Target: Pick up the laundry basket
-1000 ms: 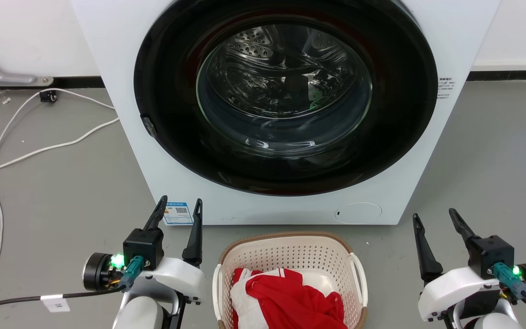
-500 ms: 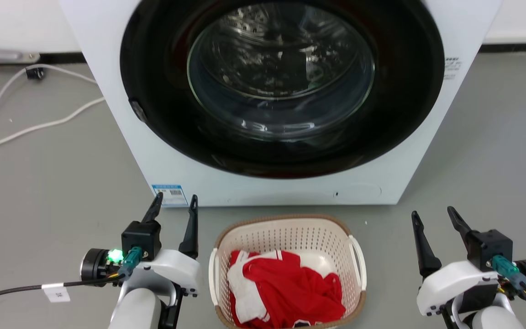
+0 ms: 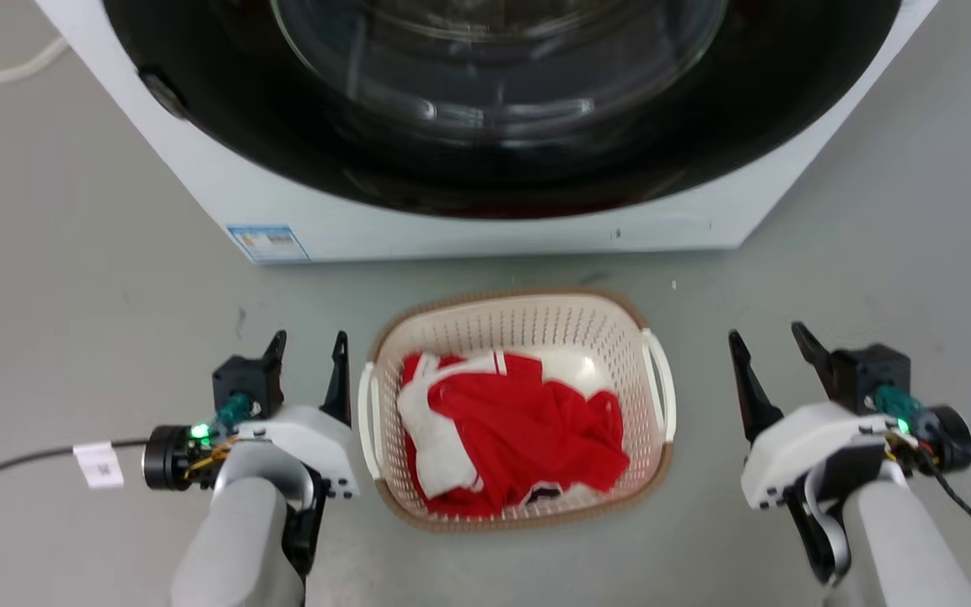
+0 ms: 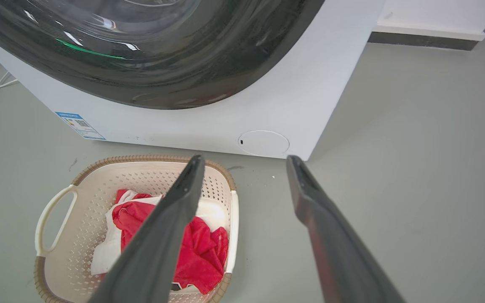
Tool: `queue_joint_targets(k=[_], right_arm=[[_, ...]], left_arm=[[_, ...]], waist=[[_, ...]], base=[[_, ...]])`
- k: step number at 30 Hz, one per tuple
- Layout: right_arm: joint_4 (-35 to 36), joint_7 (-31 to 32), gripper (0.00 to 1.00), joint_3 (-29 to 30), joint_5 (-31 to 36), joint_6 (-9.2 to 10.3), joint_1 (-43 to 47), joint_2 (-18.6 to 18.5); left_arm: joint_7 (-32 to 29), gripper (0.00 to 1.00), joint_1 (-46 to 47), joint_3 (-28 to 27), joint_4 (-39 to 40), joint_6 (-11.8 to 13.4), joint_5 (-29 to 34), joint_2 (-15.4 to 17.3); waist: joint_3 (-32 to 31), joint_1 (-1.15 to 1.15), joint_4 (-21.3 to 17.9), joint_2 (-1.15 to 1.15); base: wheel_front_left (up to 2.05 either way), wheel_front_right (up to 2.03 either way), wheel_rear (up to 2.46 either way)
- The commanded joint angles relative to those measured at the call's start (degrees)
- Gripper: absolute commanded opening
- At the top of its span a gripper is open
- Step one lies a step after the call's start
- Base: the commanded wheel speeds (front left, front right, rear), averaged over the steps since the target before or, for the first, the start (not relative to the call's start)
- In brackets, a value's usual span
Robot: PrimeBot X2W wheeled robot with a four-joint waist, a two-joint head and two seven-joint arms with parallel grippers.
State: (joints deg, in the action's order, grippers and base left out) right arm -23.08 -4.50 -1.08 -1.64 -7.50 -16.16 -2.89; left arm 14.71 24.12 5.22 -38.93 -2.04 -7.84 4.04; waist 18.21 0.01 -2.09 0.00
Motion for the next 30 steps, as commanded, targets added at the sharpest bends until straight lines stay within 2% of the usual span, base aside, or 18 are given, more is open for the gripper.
queue_joint_targets(k=[1, 14, 23, 30], right_arm=[[-1.79, -0.41, 1.00, -0.53, -0.64, 0.02, -2.36, 0.03], [-20.17, -1.81, 1.00, -5.24, -5.24, 0.03, -15.72, -0.01], [-32.22, -3.88, 1.00, -11.34, -11.79, 0.03, -24.96, 0.01], [-39.44, -2.69, 1.00, -16.64, -16.19, 0.03, -32.26, 0.01]], left_arm=[[-0.28, 1.00, 2.15, -0.30, -1.88, -0.29, -0.66, 0.36], [-3.31, 1.00, 13.49, -0.04, -16.81, -2.01, -2.77, 1.32], [-4.18, 1.00, 19.94, -0.44, -25.05, -2.02, -3.93, 2.40], [-4.58, 1.00, 25.65, 0.10, -29.10, -2.49, -4.37, 2.88]], waist=[[5.40, -0.01, -0.88, 0.00], [17.23, -0.01, -2.52, 0.00], [23.03, -0.01, -3.06, 0.00], [27.43, -0.01, -2.39, 0.00]], base=[[0.00, 0.00, 0.00], [0.00, 0.00, 0.00], [0.00, 0.00, 0.00], [0.00, 0.00, 0.00]])
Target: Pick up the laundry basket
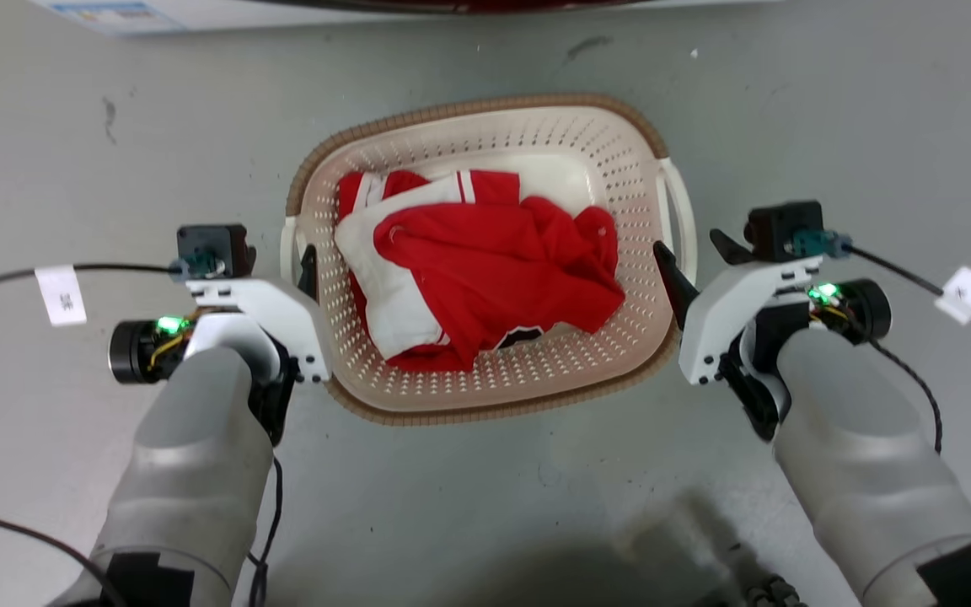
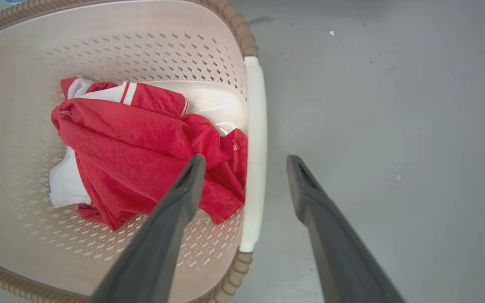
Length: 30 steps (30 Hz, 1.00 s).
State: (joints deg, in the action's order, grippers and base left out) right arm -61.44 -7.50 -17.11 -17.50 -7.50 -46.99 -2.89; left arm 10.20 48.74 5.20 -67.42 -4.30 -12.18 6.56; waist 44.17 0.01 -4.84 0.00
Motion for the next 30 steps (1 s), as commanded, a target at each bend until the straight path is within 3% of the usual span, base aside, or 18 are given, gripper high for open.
queue_joint_targets(k=[1, 14, 15, 16, 17, 18, 19, 30], right_arm=[[-1.08, 0.31, 1.00, -0.61, -0.34, 0.03, -1.44, 0.01], [-8.05, 3.04, 1.00, -7.64, -7.35, 0.02, -9.47, 0.02], [-8.26, 3.32, 1.00, -7.78, -8.27, 0.02, -9.73, 0.01], [-8.59, 3.55, 0.77, -7.92, -8.92, 0.03, -9.95, -0.01], [-8.68, 3.68, 0.37, -8.37, -9.45, 0.03, -10.02, -0.01], [-8.57, 3.90, 0.07, -8.75, -10.42, 0.02, -9.91, 0.01], [-8.21, 4.50, 0.00, -9.47, -11.25, 0.02, -9.38, 0.02], [-7.39, 5.96, 0.00, -15.65, -18.24, -0.09, -6.93, 0.27]], left_arm=[[-0.07, 1.00, 1.03, 0.13, -0.61, -0.23, -0.03, 0.35], [-1.95, 1.00, 7.53, 2.05, -4.77, -1.40, -0.48, 0.31], [-1.70, 0.84, 7.85, 2.31, -4.89, -1.49, -0.35, 0.27], [-1.82, 0.40, 8.03, 2.56, -5.01, -1.56, -0.30, 0.21], [-1.99, 0.00, 8.04, 2.57, -5.15, -1.64, -0.60, 0.05], [-2.46, 0.00, 7.89, 2.61, -5.34, -1.92, -0.91, -0.14], [-2.52, 0.00, 7.62, 2.79, -5.49, -2.03, -0.97, -0.19], [-3.41, 0.00, 5.93, 3.73, -5.99, -3.12, -3.41, -1.39]], waist=[[1.47, -0.01, 0.37, 0.00], [5.82, -0.01, 1.49, 0.00], [6.01, -0.01, 1.54, 0.00], [6.12, -0.01, 1.57, 0.00], [6.16, -0.01, 1.64, 0.00], [6.09, -0.01, 1.73, 0.00], [5.87, -0.01, 1.78, 0.00], [3.08, -0.01, 1.51, 0.00]], base=[[0.00, 0.00, 0.00], [0.00, 0.00, 0.00], [0.00, 0.00, 0.00], [0.00, 0.00, 0.00], [0.00, 0.00, 0.00], [0.00, 0.00, 0.00], [0.00, 0.00, 0.00], [0.00, 0.00, 0.00]])
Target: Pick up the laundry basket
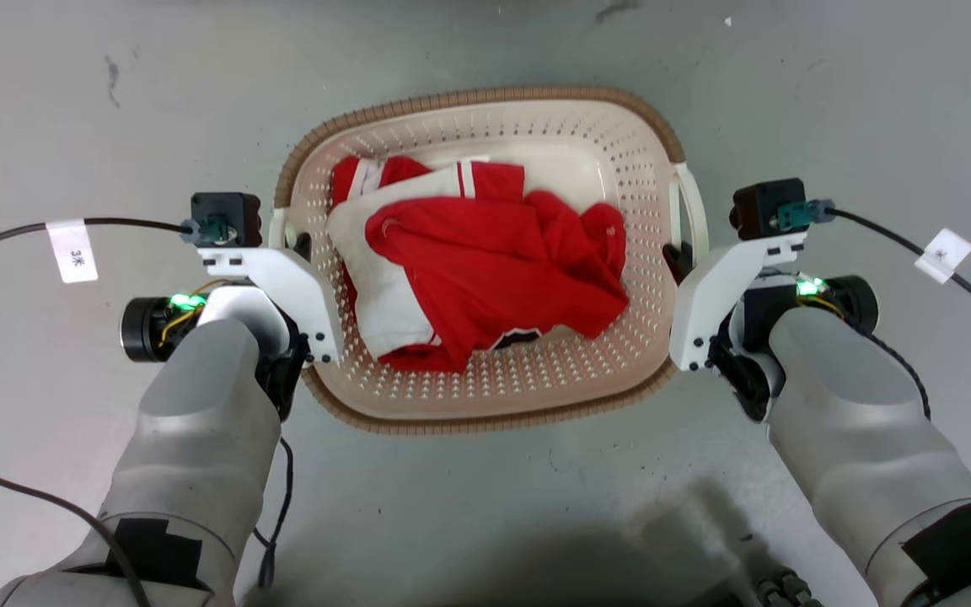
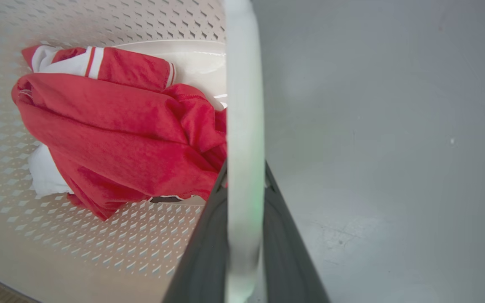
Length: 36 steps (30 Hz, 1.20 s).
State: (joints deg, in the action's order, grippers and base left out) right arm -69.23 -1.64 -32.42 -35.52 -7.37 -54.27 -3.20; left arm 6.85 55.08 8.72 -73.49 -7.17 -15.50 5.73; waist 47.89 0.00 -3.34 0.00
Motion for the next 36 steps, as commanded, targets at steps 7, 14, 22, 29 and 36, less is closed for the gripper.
queue_joint_targets(k=[7, 14, 22, 29, 36], right_arm=[[-0.17, 4.75, 0.00, -3.44, -4.25, -0.42, 2.16, 0.82], [0.34, 12.35, 0.00, -5.38, -8.98, -0.46, 4.64, -0.08], [1.01, 20.51, 0.00, -7.14, -13.86, -0.46, 7.25, -1.26], [0.76, 26.12, 0.00, -8.06, -17.16, -0.46, 8.68, -1.63], [0.04, 30.39, 0.00, -8.81, -19.57, -0.46, 9.10, -2.31]], left_arm=[[-3.27, 0.00, -2.20, 1.31, -0.15, -0.37, -2.10, -1.61], [-10.35, 0.00, -3.75, 3.74, -0.15, -0.41, -5.28, -2.66], [-17.65, 0.00, -5.96, 6.19, -0.18, -0.42, -8.91, -2.95], [-24.07, 0.00, -7.85, 7.91, -0.16, -0.43, -11.95, -2.86], [-29.96, 0.00, -10.35, 10.35, 0.24, -0.43, -15.18, -2.49]], waist=[[-6.53, 0.00, 0.28, 0.00], [-15.59, 0.00, 1.34, 0.00], [-25.83, 0.00, 1.69, 0.00], [-33.64, 0.00, 1.39, 0.00], [-41.34, 0.00, 1.50, 0.00]], base=[[0.00, 0.00, 0.00], [0.00, 0.00, 0.00], [0.00, 0.00, 0.00], [0.00, 0.00, 0.00], [0.00, 0.00, 0.00]])
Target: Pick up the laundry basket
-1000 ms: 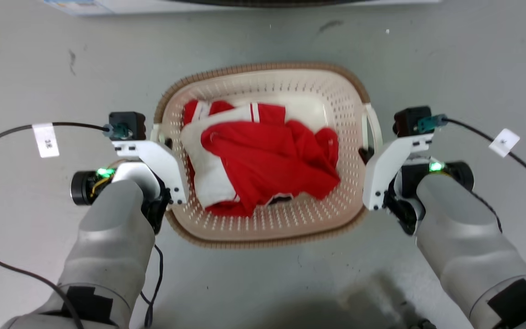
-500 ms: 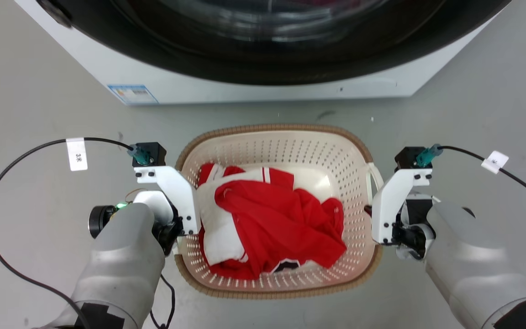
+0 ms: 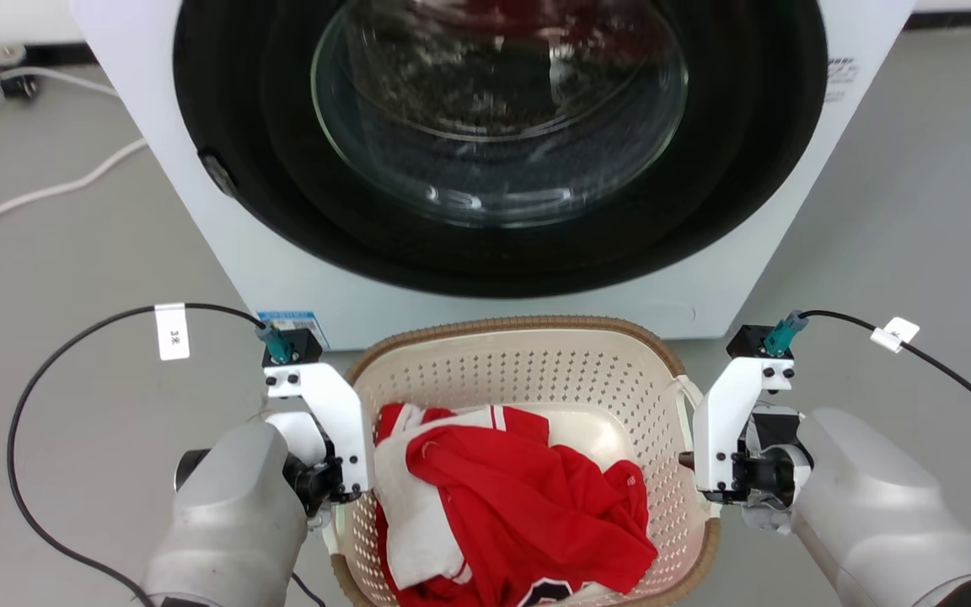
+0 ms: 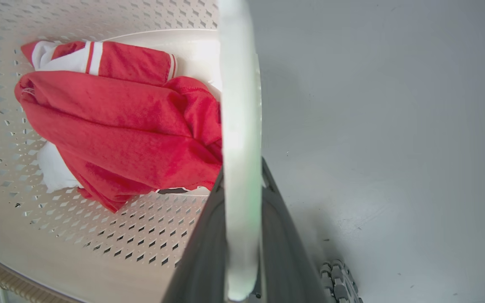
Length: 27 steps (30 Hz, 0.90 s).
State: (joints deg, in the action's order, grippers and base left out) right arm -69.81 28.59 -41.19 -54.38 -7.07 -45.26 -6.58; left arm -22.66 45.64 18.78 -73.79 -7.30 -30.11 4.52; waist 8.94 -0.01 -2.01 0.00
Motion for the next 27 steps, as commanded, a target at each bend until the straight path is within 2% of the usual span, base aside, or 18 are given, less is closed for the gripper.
queue_joint_targets(k=[1, 10, 27], right_arm=[[0.60, 0.31, 0.00, -0.11, -0.93, -0.76, 0.08, 0.95], [-0.43, 2.06, 0.00, -0.95, -2.10, -0.76, 1.50, 0.93], [-1.86, 1.52, 0.00, -2.51, -3.05, -0.76, 5.82, 1.71]], left_arm=[[-0.91, 0.00, -1.17, 0.54, 0.55, -0.30, -0.88, -1.28], [-3.76, 0.00, -3.99, 2.61, 0.72, -0.31, -3.18, -1.18], [-3.97, 0.00, -7.60, 5.87, 1.10, -0.31, -6.56, -1.80]], waist=[[-3.08, 0.01, 0.27, 0.00], [-8.30, 0.01, 1.03, 0.00], [-11.15, 0.01, 1.55, 0.00]], base=[[0.00, 0.00, 0.00], [0.00, 0.00, 0.00], [0.00, 0.00, 0.00]])
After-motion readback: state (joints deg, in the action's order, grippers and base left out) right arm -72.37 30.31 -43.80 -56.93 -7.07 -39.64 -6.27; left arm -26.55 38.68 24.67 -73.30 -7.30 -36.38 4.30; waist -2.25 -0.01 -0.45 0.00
